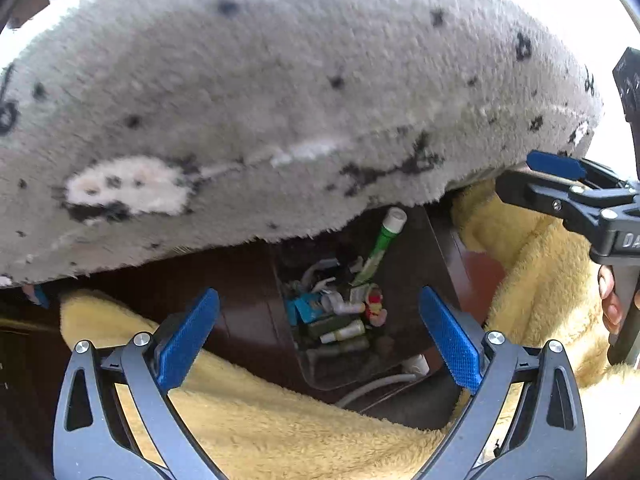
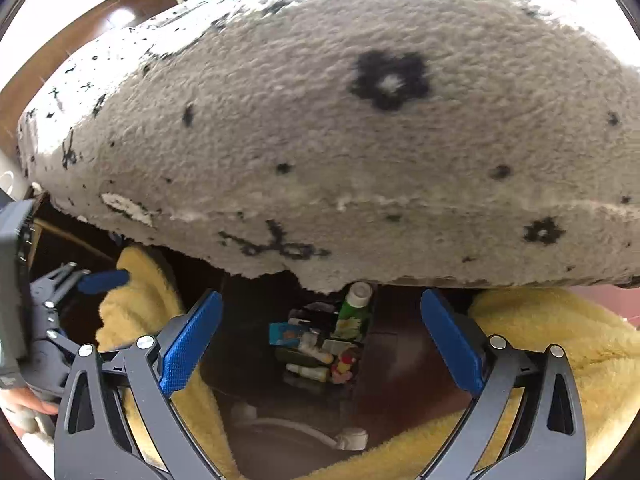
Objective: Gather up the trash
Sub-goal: 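Open both tools to drop the toy and tube into the bin, then raise both tools back over the now empty bed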
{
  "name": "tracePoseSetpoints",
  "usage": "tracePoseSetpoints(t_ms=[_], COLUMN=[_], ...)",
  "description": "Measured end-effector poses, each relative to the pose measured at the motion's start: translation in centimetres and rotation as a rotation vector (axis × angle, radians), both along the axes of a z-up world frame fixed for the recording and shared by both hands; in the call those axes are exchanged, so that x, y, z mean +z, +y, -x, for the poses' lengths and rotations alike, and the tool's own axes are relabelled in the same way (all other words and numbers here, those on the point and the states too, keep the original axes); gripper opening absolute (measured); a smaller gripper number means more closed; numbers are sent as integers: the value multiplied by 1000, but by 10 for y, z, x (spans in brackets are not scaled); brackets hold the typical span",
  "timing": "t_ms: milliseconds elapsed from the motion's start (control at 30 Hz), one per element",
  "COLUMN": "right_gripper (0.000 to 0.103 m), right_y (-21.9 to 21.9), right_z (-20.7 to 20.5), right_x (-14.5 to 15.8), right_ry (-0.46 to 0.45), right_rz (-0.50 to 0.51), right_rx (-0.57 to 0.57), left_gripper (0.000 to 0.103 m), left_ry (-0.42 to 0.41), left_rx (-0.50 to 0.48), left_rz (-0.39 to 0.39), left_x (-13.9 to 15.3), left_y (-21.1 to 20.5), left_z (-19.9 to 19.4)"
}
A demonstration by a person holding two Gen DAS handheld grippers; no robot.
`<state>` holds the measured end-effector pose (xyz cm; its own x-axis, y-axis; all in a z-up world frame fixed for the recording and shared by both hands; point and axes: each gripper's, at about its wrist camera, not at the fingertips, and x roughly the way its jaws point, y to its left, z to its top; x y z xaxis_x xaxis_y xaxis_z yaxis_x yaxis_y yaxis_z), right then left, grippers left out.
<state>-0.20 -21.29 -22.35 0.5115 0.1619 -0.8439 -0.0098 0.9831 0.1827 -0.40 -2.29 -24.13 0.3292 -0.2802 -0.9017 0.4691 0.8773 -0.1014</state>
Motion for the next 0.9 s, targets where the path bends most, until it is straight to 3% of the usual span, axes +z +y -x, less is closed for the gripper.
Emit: tracePoseSetpoints(t_ms=[167,333,900], right_gripper=[99,99,99], right_y=[-4,-8,-28], right_z=[6,11,40], right_x=[23,47,164], right_ry=[-53,-102,-415], right_rz=[57,50,76], right_rx=[-21,-26,-98], left_gripper=[95,95,95], left_ry=[-92,-194,-562], left_rx=[37,99,160], left_rz=[27,60,172], left_x=[39,78,205], left_y=[13,20,37], left_z=[5,8,16])
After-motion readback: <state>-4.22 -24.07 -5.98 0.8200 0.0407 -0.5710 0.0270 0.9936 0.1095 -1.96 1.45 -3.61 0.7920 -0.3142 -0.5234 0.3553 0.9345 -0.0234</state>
